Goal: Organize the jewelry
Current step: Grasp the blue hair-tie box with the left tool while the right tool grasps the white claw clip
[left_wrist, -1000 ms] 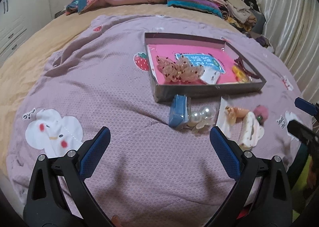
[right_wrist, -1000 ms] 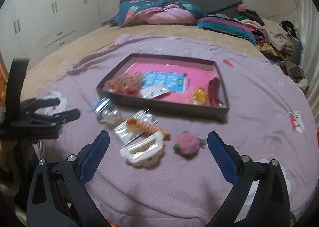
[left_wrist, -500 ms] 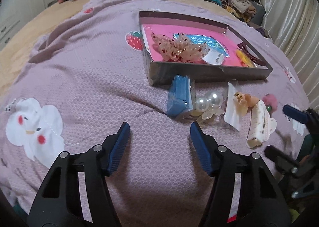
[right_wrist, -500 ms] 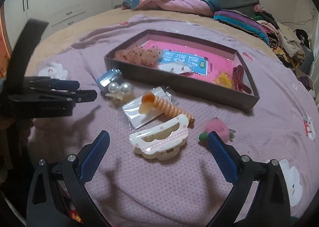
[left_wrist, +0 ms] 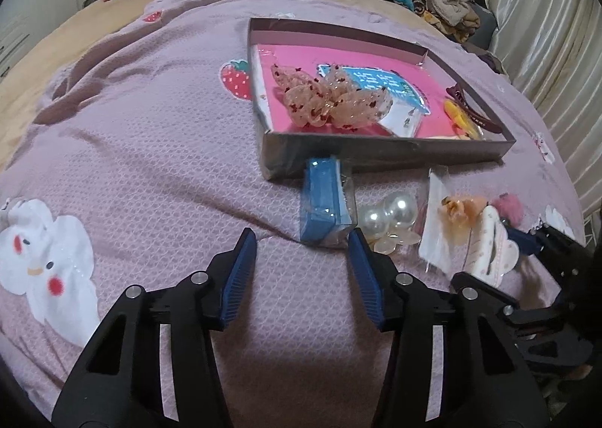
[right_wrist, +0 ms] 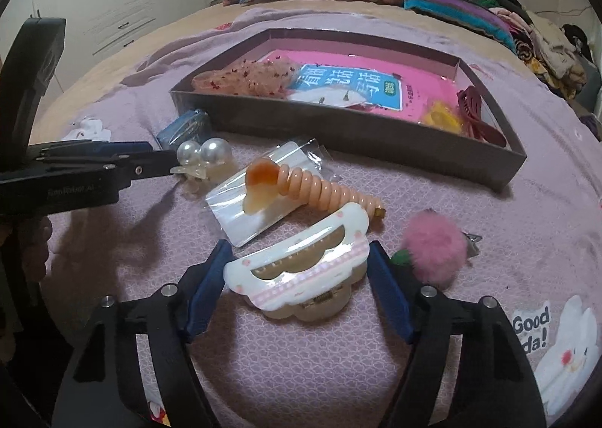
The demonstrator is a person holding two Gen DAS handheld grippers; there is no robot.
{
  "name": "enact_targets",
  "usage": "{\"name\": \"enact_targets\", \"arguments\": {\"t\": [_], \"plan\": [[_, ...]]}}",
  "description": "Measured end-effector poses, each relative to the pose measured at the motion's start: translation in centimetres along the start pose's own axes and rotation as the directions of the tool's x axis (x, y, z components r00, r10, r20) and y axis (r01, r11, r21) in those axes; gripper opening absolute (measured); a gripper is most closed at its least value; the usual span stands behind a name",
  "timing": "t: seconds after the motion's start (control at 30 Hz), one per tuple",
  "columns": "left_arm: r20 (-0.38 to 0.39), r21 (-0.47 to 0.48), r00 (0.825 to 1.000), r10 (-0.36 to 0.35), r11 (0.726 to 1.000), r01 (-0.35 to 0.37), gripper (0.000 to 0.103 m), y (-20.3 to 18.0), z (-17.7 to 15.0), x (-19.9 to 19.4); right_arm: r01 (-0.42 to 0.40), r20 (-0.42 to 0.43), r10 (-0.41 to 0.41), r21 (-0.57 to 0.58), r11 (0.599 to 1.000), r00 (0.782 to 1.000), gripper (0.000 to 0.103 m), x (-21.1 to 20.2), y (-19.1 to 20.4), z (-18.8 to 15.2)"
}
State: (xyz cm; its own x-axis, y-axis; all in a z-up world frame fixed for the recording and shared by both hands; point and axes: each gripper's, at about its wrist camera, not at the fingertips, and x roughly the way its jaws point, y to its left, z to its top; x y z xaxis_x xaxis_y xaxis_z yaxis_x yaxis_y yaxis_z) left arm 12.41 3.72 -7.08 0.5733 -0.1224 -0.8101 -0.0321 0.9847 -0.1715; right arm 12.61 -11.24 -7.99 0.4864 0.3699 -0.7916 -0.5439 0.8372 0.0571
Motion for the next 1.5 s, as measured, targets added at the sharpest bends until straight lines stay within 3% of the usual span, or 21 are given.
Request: {"name": "enact_targets", "arguments": {"t": [0.5,0.67,0.97,1.5], "plan": [[-0.026,-0.047,0.998,-0.059,0.997,0.058,0.039,-1.2,1.9,2.1,0.023,0.060,-0.026,0.042,0.999,0.998,0.071,-2.4,-1.7,0.1],[-0.021,-0.034,0.999,-0.049,0.998,0.048,0.038,-1.4,1.9,2.2,0.027,0.081,-0.030,0.035,0.999,0.996,0.071,-3.0,-1.8,0.1],[-0.017,-0.014,0.999,-0.040,0.999,0.039,0.022,-1.9,1.1,1.3,0.020,0.113,-0.024,0.031,0.999,0.993,0.071,-4.0,-1.6,0.2],[0.014,-0.045,1.000,0.009,0.999,-0.008,0.013,-0.8,-0.6,-2.4,-0.002,0.147,-0.002,0.027,1.000,0.989,0.071,-5.7,-1.3,0.2]]}}
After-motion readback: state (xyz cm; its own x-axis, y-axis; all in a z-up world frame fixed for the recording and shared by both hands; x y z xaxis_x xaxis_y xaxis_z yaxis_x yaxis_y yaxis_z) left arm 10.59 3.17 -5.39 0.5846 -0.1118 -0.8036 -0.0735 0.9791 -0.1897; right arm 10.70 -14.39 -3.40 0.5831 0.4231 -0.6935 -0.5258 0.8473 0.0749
